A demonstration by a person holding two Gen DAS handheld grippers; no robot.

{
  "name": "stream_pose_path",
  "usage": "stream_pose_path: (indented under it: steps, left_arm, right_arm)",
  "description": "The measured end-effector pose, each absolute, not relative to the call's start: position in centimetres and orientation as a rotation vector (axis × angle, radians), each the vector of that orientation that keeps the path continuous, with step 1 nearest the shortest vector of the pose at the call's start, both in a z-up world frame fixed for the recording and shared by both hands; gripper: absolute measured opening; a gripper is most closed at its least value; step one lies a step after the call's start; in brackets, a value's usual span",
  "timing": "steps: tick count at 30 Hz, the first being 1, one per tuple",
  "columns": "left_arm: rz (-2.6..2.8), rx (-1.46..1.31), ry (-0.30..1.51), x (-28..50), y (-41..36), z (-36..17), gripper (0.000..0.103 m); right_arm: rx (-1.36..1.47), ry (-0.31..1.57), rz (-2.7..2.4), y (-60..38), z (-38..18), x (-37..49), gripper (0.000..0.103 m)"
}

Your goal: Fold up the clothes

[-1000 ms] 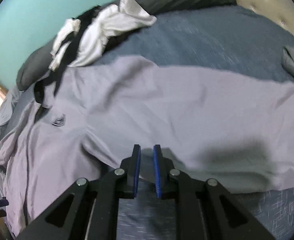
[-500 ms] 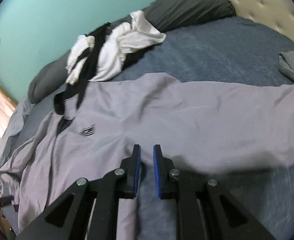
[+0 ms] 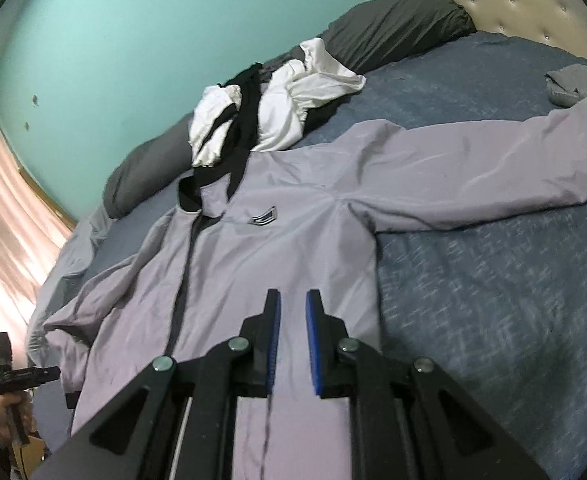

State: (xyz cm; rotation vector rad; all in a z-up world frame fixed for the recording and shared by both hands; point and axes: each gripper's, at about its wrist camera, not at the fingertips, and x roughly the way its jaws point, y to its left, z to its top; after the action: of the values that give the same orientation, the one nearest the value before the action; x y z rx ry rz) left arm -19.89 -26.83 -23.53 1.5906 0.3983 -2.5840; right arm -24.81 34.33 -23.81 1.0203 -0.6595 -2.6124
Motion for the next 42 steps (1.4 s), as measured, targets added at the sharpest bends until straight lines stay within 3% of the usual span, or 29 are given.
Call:
stream_pose_path:
  steps: [3, 7, 13, 15, 16, 18, 27, 42]
  left_arm:
    - [-2.519, 1.568, 0.421, -19.4, -29.5, -24.1, 0.067]
    - [-2.486, 1.585, 0.444, -19.0, -30.8, -25.5, 0.067]
    - [-2.458, 1.618, 0.542, -19.3, -31.6, -27.7, 0.065]
    - [-2.468, 1.628, 0.518, -19.6, -31.4, -28.0, 0.039]
    - [-2.474, 1.633, 0.503, -19.7, -31.3, -28.0, 0.035]
    - [-2.500, 1.646, 0.441, -19.9, -31.0, -27.8, 0.015]
    - [-2.470, 1.532, 0.453, -19.9, -36.6, -24.7, 0.011]
    - [-2.328, 1.478, 0.368, -21.5, -46.1, -24.2, 0.011]
  right_arm:
    - [0.993, -0.662, -2.613, 33.7, -23.7, -24.2, 0.012]
    - [0.930, -0.623, -2.625, 33.2, -23.4, -23.4, 0.012]
    - [0.957, -0.708, -2.602, 34.1, -24.7, -23.6, 0.012]
    - [0.968, -0.728, -2.607, 34.5, -25.0, -23.5, 0.012]
    - [0.971, -0.734, -2.608, 34.6, -25.2, -23.5, 0.012]
    - [0.975, -0.743, -2.607, 34.7, -25.3, -23.6, 0.012]
    - [0.976, -0.723, -2.603, 34.4, -25.5, -23.5, 0.012]
    - [1.016, -0.724, -2.605, 34.2, -26.2, -24.0, 0.012]
